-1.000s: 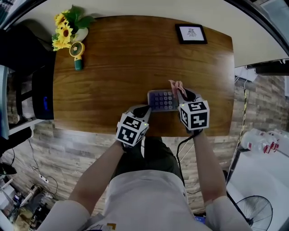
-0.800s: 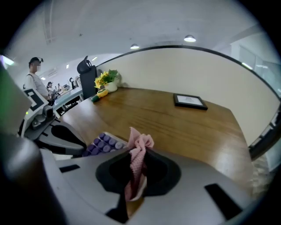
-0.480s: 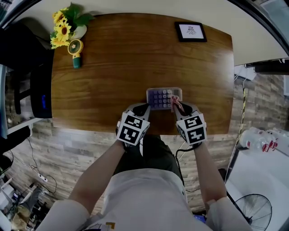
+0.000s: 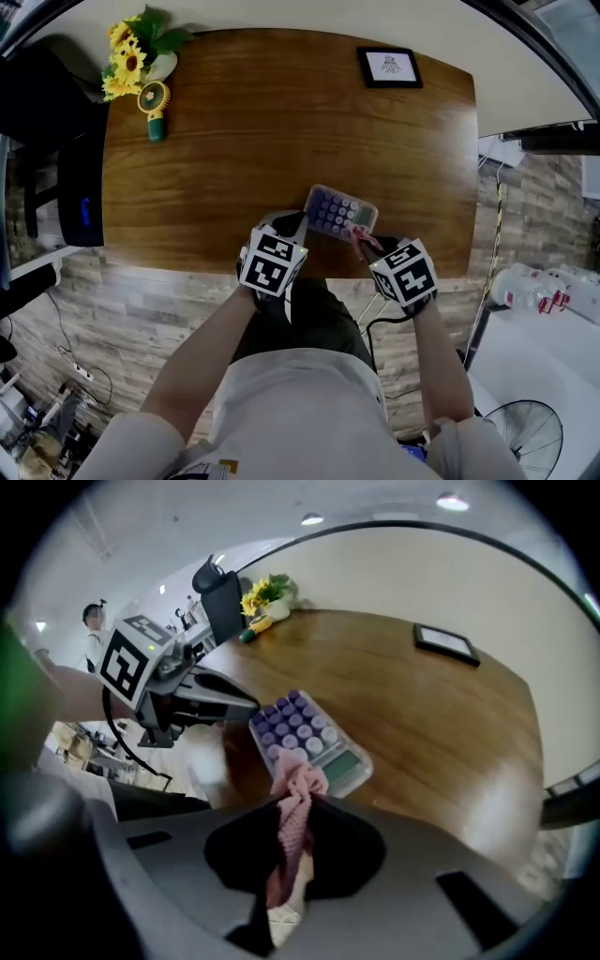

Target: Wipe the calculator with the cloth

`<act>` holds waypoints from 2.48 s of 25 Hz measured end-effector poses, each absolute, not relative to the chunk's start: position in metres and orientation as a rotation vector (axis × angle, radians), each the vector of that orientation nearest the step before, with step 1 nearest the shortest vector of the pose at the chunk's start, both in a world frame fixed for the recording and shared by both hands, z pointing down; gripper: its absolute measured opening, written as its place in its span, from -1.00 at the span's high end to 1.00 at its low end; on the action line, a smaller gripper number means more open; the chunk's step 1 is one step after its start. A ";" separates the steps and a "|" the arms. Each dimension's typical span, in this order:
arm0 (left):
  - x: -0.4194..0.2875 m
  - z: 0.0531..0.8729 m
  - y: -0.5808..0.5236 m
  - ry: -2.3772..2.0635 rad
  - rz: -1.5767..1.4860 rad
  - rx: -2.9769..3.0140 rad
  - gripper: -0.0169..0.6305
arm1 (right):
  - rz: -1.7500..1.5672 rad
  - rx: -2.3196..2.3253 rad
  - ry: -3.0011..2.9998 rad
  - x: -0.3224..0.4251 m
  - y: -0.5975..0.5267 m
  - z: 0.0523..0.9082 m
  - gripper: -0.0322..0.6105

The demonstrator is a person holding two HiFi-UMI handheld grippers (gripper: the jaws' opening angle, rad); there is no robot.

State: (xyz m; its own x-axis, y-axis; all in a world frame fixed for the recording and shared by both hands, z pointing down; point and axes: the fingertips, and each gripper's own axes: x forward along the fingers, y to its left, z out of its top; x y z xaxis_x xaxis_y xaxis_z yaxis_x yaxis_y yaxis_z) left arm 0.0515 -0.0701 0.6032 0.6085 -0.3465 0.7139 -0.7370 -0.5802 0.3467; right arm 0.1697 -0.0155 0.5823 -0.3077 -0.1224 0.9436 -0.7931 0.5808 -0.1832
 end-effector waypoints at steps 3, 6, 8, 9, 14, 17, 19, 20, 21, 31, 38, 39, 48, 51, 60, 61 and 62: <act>0.050 0.602 -0.071 -0.847 0.786 2.189 0.94 | 0.634 0.905 -1.677 0.205 -0.043 0.569 0.78; 0.049 0.602 -0.071 -0.849 0.783 2.196 0.94 | 0.590 1.108 -1.748 0.212 -0.081 0.553 0.78; 0.049 0.601 -0.070 -0.856 0.778 2.199 0.94 | 0.592 1.196 -1.816 0.204 -0.101 0.546 0.77; 0.050 0.601 -0.070 -0.860 0.777 2.201 0.94 | 0.603 1.213 -1.841 0.197 -0.107 0.548 0.77; 0.049 0.603 -0.071 -0.866 0.788 2.206 0.94 | 0.726 1.153 -1.895 0.152 -0.106 0.581 0.77; 0.049 0.603 -0.073 -0.876 0.807 2.217 0.94 | 0.704 1.133 -1.909 0.137 -0.100 0.584 0.78; 0.048 0.602 -0.072 -0.898 0.808 2.218 0.94 | 0.674 1.101 -1.919 0.130 -0.092 0.582 0.77; 0.048 0.602 -0.072 -0.910 0.806 2.217 0.94 | 0.659 1.078 -1.926 0.126 -0.087 0.581 0.77; 0.048 0.602 -0.071 -0.918 0.804 2.215 0.94 | 0.646 1.052 -1.936 0.121 -0.081 0.581 0.77; 0.043 0.614 -0.073 -0.920 0.867 2.186 0.94 | 0.775 0.830 -2.009 0.102 -0.010 0.583 0.78; 0.045 0.601 -0.064 -0.849 0.664 2.210 0.94 | 0.795 0.906 -2.006 0.125 -0.008 0.576 0.78; 0.051 0.591 -0.064 -0.832 0.617 2.250 0.94 | 0.802 0.954 -2.007 0.131 -0.014 0.574 0.77; 0.072 0.595 -0.047 -0.690 0.684 2.257 0.94 | 0.766 1.394 -2.003 0.159 -0.087 0.541 0.76; 0.075 0.594 -0.048 -0.701 0.691 2.262 0.94 | 0.847 1.323 -1.964 0.142 -0.082 0.567 0.76; 0.074 0.595 -0.049 -0.758 0.693 2.252 0.94 | 0.963 1.060 -2.066 0.085 -0.037 0.582 0.78; 0.074 0.595 -0.049 -0.760 0.687 2.251 0.94 | 0.968 1.033 -2.070 0.084 -0.031 0.582 0.78; 0.074 0.595 -0.050 -0.760 0.686 2.253 0.94 | 0.976 1.002 -2.071 0.082 -0.023 0.583 0.78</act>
